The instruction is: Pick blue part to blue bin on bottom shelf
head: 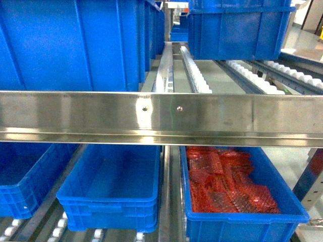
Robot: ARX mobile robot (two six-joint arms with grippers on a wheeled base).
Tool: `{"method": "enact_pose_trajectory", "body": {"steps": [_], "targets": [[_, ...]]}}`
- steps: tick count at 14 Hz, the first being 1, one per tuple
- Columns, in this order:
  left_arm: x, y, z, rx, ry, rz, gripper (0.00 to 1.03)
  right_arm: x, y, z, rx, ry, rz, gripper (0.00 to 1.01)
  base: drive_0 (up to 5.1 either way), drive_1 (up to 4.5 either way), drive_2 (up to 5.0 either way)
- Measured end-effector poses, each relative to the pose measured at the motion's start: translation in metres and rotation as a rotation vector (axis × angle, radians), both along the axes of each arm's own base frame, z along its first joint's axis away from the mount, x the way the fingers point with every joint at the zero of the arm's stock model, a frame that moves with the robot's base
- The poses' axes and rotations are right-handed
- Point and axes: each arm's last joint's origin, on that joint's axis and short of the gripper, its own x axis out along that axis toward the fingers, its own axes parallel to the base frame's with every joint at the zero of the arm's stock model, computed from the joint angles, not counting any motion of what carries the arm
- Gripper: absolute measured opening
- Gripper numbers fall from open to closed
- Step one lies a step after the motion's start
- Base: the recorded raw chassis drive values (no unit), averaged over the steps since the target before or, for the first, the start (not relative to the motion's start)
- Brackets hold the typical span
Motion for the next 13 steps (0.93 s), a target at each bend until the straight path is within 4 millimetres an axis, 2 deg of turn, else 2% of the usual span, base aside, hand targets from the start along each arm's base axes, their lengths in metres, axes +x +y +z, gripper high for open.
{"method": "enact_pose_trajectory", "body": {"steps": [13], "targets": [[0.0, -0.0001, 0.0001, 0.0, -0.001, -0.003, 0.44, 0.0, 0.0, 0.0001, 0.0, -0.001, 0.0, 0.98, 0.0, 0.0, 0.0]]}}
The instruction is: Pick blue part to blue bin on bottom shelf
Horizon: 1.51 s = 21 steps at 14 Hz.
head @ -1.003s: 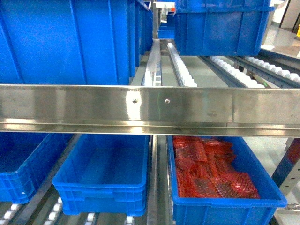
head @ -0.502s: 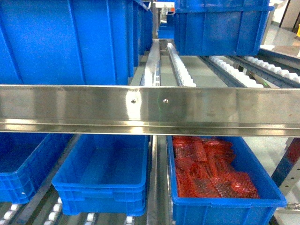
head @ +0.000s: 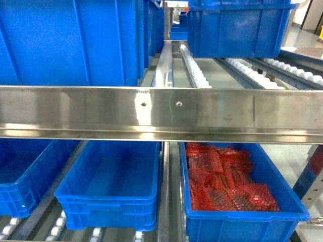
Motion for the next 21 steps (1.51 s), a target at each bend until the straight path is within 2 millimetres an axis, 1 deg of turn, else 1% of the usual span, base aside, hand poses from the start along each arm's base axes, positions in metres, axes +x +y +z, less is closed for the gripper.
{"method": "enact_pose_trajectory", "body": {"steps": [21], "targets": [[0.0, 0.0, 0.0, 0.0, 0.0, 0.0, 0.44, 0.0, -0.0001, -0.0002, 0.0, 0.002, -0.003, 0.98, 0.0, 0.0, 0.0]]}}
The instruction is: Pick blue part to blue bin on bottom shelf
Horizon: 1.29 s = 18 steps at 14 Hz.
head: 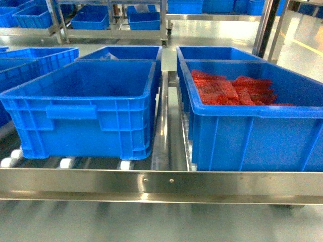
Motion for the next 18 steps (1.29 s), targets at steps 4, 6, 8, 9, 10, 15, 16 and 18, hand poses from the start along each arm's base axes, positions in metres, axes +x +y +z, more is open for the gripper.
{"method": "enact_pose_trajectory", "body": {"steps": [4, 6, 8, 9, 10, 15, 16, 18], "targets": [[-0.0001, 0.0, -0.0012, 0.003, 0.007, -0.001, 0.44, 0.0, 0.0, -0.0001, 0.0, 0.001, 0.0, 0.98, 0.0, 0.0, 0.0], [-0.0001, -0.0001, -0.001, 0.002, 0.004, -0.002, 0.44, 0.0, 0.0, -0.0001, 0.0, 0.001, 0.0, 0.98, 0.0, 0.0, 0.0], [-0.0004, 0.0001, -0.0004, 0.0, -0.001, -0.002, 0.44, 0.0, 0.0, 0.0001, 0.0, -0.001, 0.0, 0.98, 0.0, 2.11, -2.2], [-0.0004, 0.0001, -0.0005, 0.0, 0.0, -0.001, 0.44, 0.0, 0.0, 0.0, 0.0, 0.0, 0.0, 0.98, -0.2, 4.15, -4.5], [-0.0004, 0.0001, -0.0005, 0.0, 0.0, -0.002, 0.44, 0.0, 0.0, 0.0, 0.0, 0.0, 0.0, 0.98, -0.1, 4.16, -4.4], [-0.0004, 0.0001, -0.0005, 0.0, 0.0, -0.001, 0.44, 0.0, 0.0, -0.0001, 0.0, 0.002, 0.0, 0.98, -0.1, 4.19, -4.4], [-0.0002, 0.0, -0.0007, 0.001, 0.002, -0.002, 0.44, 0.0, 0.0, 0.0002, 0.0, -0.002, 0.0, 0.98, 0.0, 4.25, -4.4], [-0.0001, 0.0, -0.0007, 0.001, 0.002, -0.001, 0.44, 0.0, 0.0, 0.0002, 0.0, -0.002, 0.0, 0.98, 0.0, 4.27, -4.3]]}}
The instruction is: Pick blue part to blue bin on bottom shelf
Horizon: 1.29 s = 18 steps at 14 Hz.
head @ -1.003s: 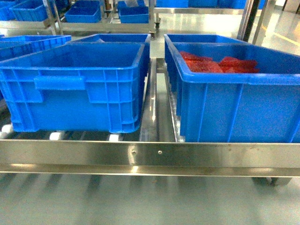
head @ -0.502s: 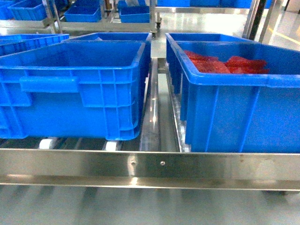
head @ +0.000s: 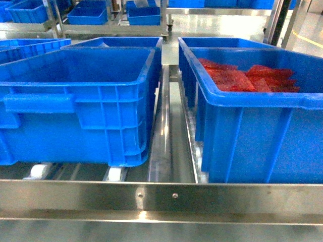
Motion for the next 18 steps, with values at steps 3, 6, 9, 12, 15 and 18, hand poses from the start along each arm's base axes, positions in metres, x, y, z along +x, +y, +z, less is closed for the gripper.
{"method": "enact_pose_trajectory", "body": {"steps": [3, 6, 9, 12, 15, 18], "targets": [[0.0, -0.0001, 0.0, 0.0, 0.0, 0.0, 0.44, 0.0, 0.0, -0.0004, 0.0, 0.005, 0.0, 0.98, 0.0, 4.29, -4.3], [0.0001, -0.0001, -0.0001, 0.0, 0.0, -0.002, 0.44, 0.0, 0.0, -0.0002, 0.0, 0.002, 0.0, 0.98, 0.0, 4.35, -4.3], [0.0001, -0.0001, -0.0001, 0.0, 0.001, -0.001, 0.44, 0.0, 0.0, -0.0002, 0.0, 0.002, 0.0, 0.98, 0.1, 4.36, -4.2], [0.0007, -0.0003, -0.0012, 0.003, 0.011, -0.002, 0.44, 0.0, 0.0, -0.001, 0.0, 0.01, 0.0, 0.98, 0.0, 1.46, -1.4], [0.0002, -0.0002, -0.0003, 0.001, 0.003, -0.002, 0.44, 0.0, 0.0, -0.0003, 0.0, 0.003, 0.0, 0.98, 0.0, 0.0, 0.0], [0.0002, -0.0002, -0.0003, 0.001, 0.003, -0.002, 0.44, 0.0, 0.0, -0.0003, 0.0, 0.003, 0.0, 0.98, 0.0, 0.0, 0.0]]}}
